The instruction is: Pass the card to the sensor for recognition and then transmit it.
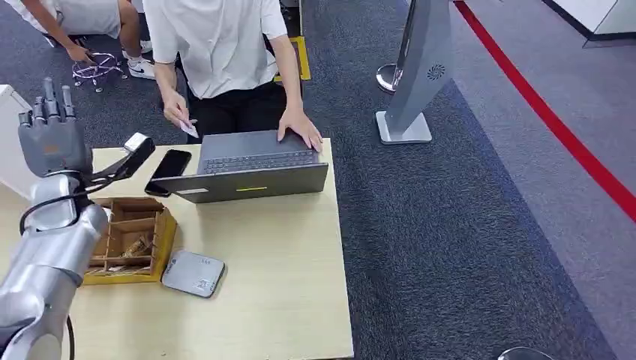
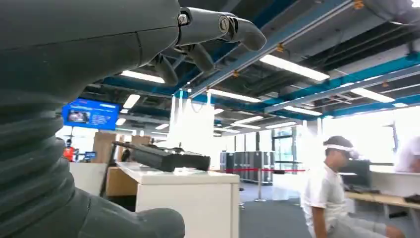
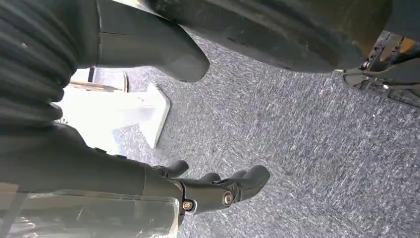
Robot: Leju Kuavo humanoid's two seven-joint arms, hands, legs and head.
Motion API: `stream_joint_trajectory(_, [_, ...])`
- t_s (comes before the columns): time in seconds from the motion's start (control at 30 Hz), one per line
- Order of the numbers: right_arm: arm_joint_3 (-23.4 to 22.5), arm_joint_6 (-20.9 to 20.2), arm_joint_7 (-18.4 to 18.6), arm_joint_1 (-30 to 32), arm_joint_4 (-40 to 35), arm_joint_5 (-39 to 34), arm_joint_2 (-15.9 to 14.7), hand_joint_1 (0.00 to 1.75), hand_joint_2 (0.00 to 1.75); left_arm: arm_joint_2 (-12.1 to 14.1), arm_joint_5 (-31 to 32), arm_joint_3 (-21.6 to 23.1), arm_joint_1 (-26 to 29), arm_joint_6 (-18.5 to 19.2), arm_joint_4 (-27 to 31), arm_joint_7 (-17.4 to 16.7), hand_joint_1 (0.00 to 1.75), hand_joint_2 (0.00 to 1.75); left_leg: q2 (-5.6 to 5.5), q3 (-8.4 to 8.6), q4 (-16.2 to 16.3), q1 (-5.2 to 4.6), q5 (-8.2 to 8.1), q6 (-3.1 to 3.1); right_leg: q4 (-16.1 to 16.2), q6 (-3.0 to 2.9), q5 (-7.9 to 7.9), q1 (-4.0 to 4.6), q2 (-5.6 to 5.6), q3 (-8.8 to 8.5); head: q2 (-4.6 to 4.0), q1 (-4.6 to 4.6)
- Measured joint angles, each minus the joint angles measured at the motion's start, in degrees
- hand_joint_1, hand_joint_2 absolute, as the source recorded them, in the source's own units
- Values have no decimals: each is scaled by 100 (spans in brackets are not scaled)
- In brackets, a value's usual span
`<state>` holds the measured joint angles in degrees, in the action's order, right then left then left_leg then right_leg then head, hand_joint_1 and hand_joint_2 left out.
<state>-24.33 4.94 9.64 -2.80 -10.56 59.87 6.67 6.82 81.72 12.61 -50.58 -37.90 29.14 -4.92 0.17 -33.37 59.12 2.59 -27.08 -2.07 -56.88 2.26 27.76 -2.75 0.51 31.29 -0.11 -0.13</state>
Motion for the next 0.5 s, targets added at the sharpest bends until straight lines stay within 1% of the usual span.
stream_joint_trajectory(0.07, [-4,28,7,4,0,-4,0,0,175,-48,-15,-2,132,-4,144,55,0,175,5,0,0,-2,0,0,0,3,-2,-1,4,1,0,0])
stream_joint_trajectory(0.13, [-39,57,22,9,0,-26,2,0,175,-107,-42,-2,404,31,552,129,0,175,5,2,0,-5,0,0,0,3,-2,-4,5,2,0,-2])
stream_joint_trajectory(0.17, [-63,68,35,8,0,-30,2,0,175,-142,-53,-2,607,88,856,146,0,175,5,2,0,-5,-1,0,0,3,-2,-4,5,2,0,-2])
stream_joint_trajectory(0.23, [-135,122,52,9,0,-85,4,0,175,-203,-94,2,1102,318,1575,146,0,175,6,1,0,-5,-4,0,1,4,1,-4,5,4,0,-4])
stream_joint_trajectory(0.33, [-267,190,98,22,0,-186,11,0,175,-240,-230,125,1924,800,2735,146,0,175,7,-2,0,-5,-10,2,1,4,7,-4,6,4,0,0])
stream_joint_trajectory(0.37, [-317,223,105,25,0,-225,15,0,175,-238,-212,181,2234,846,3116,123,0,175,9,-3,-1,-6,-12,2,2,4,8,-4,7,5,0,11])
stream_joint_trajectory(0.4, [-363,256,111,31,0,-232,28,0,175,-221,-147,264,2515,848,3565,53,0,175,12,-2,-1,-7,-17,1,2,4,10,-5,10,8,0,-2])
stream_joint_trajectory(0.5, [-481,289,153,49,0,-243,46,0,175,-186,-37,494,3208,837,4464,-83,0,175,4,-10,-1,-7,-18,3,4,6,16,-5,-2,8,0,9])
